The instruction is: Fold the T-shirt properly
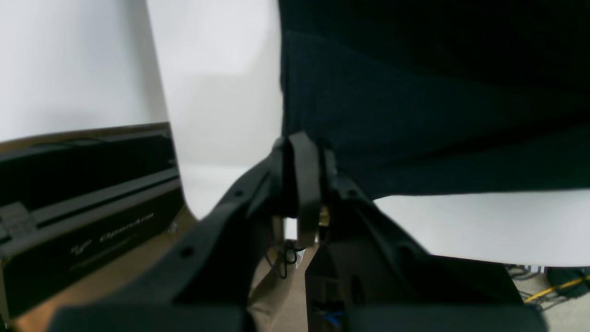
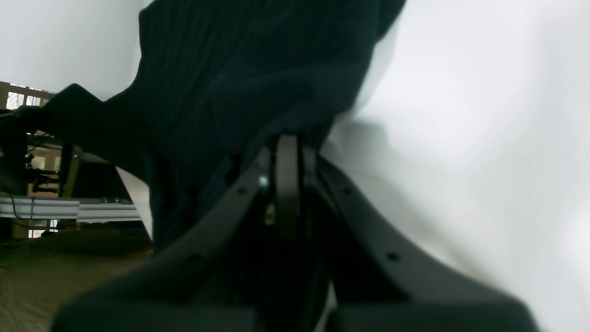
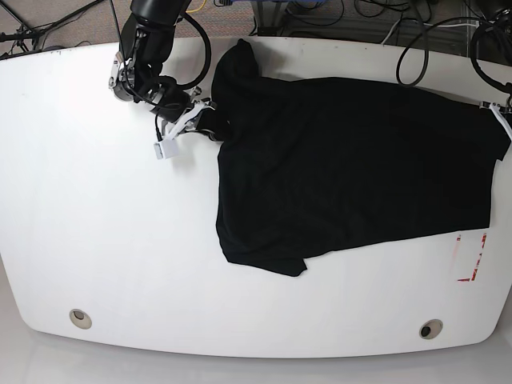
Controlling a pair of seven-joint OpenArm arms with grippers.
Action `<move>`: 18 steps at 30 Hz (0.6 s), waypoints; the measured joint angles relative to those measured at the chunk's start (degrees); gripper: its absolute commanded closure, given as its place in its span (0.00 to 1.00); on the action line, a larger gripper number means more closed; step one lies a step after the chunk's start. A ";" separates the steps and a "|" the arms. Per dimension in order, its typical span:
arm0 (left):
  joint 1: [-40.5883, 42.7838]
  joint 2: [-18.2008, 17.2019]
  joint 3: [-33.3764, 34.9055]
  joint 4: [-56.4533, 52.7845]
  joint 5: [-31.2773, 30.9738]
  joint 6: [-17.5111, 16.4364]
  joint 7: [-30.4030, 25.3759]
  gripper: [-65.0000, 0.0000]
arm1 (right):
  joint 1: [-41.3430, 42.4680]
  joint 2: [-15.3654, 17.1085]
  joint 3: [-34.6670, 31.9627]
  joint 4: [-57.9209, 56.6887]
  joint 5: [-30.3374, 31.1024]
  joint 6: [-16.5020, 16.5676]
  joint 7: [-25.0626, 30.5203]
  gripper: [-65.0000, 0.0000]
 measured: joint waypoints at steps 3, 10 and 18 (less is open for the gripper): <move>-0.11 0.04 0.57 0.00 -0.39 0.00 -0.02 1.00 | -0.31 -0.09 -0.07 1.90 -0.90 -0.96 -1.20 1.00; -0.31 0.09 0.57 0.04 -0.46 0.00 0.00 1.00 | -3.76 0.94 0.76 9.40 -3.69 -2.67 -4.42 1.00; -2.08 0.20 0.57 0.22 -0.66 0.00 -0.13 1.00 | -4.50 3.02 0.72 20.06 -2.99 -5.86 -4.24 1.00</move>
